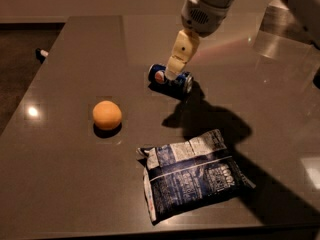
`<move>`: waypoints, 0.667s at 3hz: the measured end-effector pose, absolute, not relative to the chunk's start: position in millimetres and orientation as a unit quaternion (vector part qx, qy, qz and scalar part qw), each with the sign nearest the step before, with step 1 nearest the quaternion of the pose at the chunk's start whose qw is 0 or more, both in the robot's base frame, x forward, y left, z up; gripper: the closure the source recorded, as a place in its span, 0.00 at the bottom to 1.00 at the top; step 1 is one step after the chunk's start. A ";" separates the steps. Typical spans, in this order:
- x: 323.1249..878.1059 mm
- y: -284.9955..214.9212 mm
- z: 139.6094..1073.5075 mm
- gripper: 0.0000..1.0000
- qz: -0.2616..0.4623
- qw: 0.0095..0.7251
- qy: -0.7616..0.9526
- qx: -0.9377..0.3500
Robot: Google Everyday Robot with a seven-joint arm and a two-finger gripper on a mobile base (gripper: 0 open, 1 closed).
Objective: Place pepsi can upright
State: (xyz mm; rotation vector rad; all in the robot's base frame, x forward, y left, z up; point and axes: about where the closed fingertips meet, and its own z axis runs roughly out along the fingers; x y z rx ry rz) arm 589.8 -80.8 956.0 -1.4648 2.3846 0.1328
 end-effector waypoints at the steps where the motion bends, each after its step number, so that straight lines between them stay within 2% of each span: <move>1: 614.5 -55.1 942.8 0.00 0.051 0.163 0.849 -0.500; 2: 631.8 -30.9 924.3 0.00 0.052 0.149 0.853 -0.497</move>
Offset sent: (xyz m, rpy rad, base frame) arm 0.0585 0.0764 -0.0516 -0.0297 0.0866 -0.0482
